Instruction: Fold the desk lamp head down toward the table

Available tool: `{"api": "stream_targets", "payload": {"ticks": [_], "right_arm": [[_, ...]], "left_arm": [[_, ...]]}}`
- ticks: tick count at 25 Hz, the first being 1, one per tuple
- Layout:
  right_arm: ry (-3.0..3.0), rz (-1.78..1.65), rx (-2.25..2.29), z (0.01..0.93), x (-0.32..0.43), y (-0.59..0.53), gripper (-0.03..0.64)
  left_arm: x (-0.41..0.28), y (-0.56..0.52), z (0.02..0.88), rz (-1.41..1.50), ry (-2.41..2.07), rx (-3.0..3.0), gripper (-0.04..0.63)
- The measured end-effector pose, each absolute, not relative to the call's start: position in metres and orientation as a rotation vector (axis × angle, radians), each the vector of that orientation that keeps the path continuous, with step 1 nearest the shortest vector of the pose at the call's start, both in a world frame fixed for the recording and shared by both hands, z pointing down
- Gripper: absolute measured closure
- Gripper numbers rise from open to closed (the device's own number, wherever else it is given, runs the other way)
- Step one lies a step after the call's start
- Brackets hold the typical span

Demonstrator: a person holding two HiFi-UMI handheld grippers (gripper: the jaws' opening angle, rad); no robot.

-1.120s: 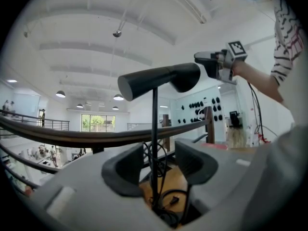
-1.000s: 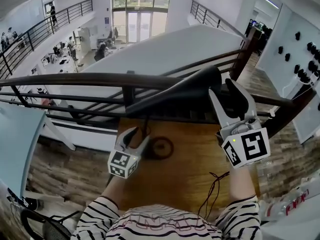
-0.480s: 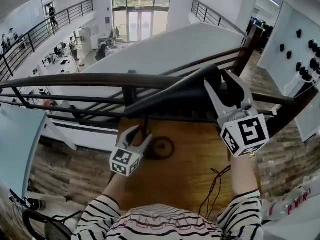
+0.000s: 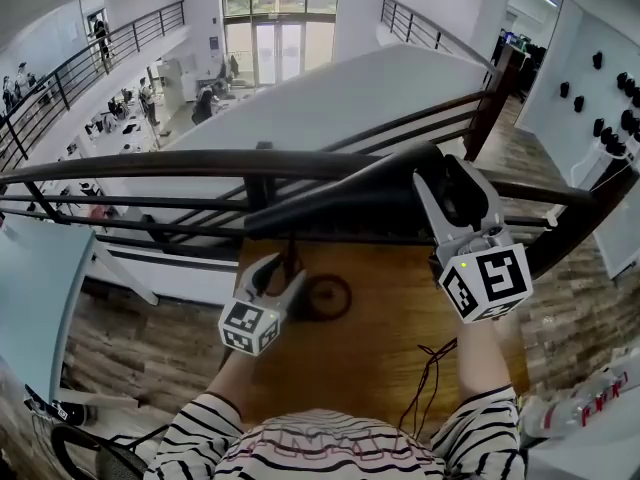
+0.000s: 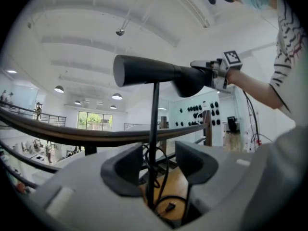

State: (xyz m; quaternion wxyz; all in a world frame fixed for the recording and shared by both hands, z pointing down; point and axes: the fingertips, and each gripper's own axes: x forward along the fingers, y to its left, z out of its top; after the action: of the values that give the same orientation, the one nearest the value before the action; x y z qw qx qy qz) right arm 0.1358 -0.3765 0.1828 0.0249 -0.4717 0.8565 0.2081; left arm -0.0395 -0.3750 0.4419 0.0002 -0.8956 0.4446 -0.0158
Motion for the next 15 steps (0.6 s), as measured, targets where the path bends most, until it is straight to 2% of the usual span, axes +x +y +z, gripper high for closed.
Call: {"api": "stream_targets", "payload": {"ticks": [15], "right_arm": [[2.577,0.432,-1.515,0.232,0.172,-0.381,0.417]], "left_arm": [[-0.026,-0.381,0.456,-0.047,1.368,-2.85,0.402]]}}
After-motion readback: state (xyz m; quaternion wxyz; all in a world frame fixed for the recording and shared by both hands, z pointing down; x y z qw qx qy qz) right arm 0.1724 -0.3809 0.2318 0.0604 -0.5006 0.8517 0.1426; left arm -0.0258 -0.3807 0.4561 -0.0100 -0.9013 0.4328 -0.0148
